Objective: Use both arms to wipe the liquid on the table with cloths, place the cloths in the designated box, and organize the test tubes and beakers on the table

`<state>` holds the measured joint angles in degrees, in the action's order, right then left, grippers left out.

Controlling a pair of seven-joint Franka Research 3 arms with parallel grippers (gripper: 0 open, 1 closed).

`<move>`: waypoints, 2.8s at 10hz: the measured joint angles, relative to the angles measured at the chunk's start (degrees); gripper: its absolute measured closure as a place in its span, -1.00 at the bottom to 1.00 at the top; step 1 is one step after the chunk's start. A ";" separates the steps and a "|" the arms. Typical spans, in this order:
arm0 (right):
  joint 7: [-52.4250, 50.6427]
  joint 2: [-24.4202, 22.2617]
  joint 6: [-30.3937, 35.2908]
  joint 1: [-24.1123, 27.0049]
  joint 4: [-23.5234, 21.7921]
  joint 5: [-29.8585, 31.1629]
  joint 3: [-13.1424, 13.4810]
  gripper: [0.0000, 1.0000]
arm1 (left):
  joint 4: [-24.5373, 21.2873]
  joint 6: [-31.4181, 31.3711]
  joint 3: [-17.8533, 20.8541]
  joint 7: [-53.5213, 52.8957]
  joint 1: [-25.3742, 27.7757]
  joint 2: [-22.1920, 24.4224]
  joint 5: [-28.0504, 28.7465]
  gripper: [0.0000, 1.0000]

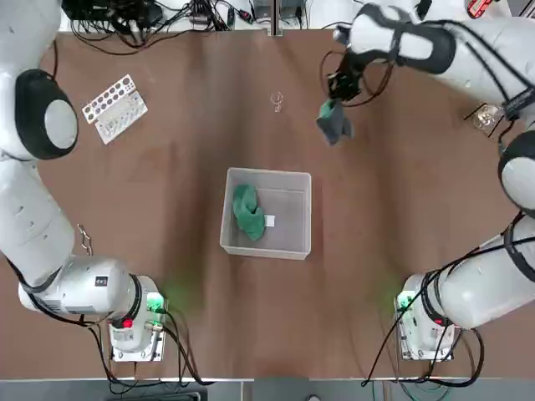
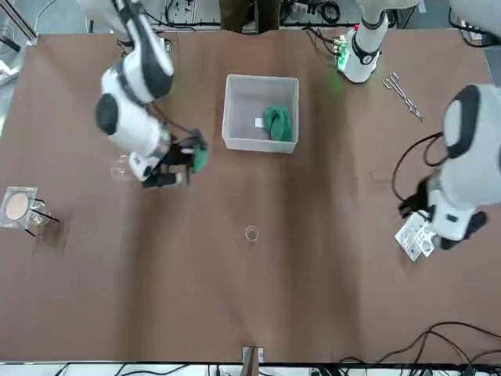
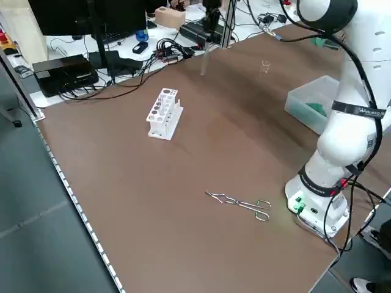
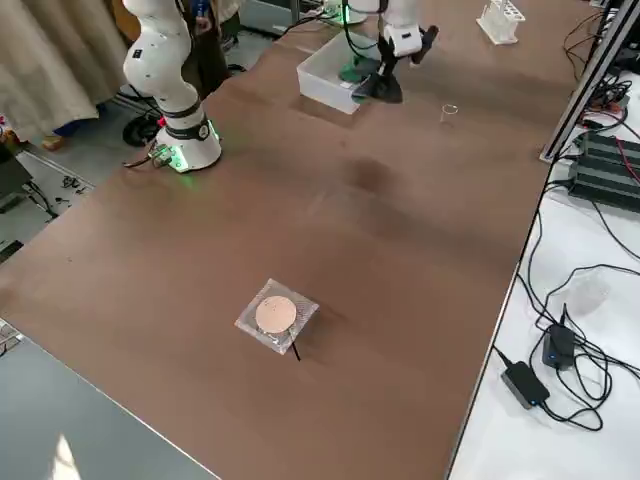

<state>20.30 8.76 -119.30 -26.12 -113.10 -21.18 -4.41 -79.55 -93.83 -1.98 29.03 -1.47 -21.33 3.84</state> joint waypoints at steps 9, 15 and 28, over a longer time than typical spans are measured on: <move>39.08 -0.11 -22.74 -31.09 -12.82 -0.13 0.07 0.86 | -17.81 -11.50 17.64 -22.84 0.30 8.05 -1.59 0.58; 38.97 -0.07 -23.44 -30.25 -13.29 -0.03 1.87 -0.30 | -19.57 -16.52 18.48 -23.24 0.29 7.68 -1.99 0.58; -68.48 22.22 -23.97 -3.05 12.39 -38.55 1.99 -0.98 | -19.78 -17.41 20.20 -25.22 0.20 5.37 -3.67 0.54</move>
<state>-48.18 30.98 -143.27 -29.18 -100.71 -59.73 -2.42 -99.33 -111.24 18.22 3.81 -1.27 -15.96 0.17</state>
